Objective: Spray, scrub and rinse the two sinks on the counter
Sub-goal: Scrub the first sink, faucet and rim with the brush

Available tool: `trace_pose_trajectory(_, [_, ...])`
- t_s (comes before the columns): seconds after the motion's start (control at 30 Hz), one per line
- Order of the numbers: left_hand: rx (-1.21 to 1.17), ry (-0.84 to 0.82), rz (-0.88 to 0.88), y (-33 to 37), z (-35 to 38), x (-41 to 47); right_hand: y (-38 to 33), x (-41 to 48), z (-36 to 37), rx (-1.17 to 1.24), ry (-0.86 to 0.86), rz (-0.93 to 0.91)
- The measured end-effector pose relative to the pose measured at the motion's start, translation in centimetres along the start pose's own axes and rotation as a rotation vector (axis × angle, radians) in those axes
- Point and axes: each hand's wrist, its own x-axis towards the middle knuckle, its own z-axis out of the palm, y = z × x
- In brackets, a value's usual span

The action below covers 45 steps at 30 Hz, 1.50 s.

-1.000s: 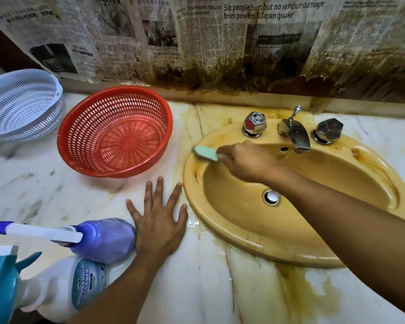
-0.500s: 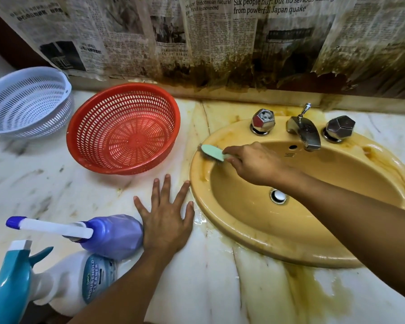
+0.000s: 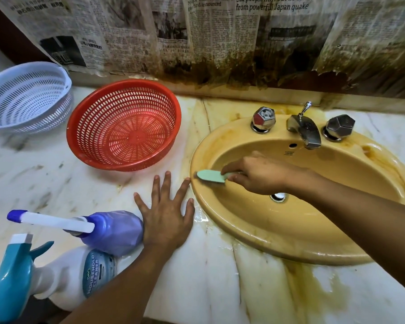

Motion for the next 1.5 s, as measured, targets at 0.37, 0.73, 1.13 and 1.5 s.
trace_pose_trajectory(0.37, [-0.002, 0.013, -0.002, 0.1, -0.1, -0.1, 5.1, 3.2, -0.9, 0.087, 0.465, 0.582])
trace_pose_trajectory(0.73, [-0.017, 0.019, -0.005, 0.0, 0.1, -0.1, 2.5, 5.0, -1.1, 0.038, 0.393, 0.375])
trace_pose_trajectory(1.13, [-0.013, 0.029, -0.008, 0.0, 0.3, -0.1, 5.1, 3.8, -1.1, 0.029, 0.458, 0.533])
trace_pose_trajectory(1.5, [-0.03, 0.044, -0.008, 0.0, 0.3, -0.2, 0.0, 3.1, 2.3, 0.043, 0.321, 0.142])
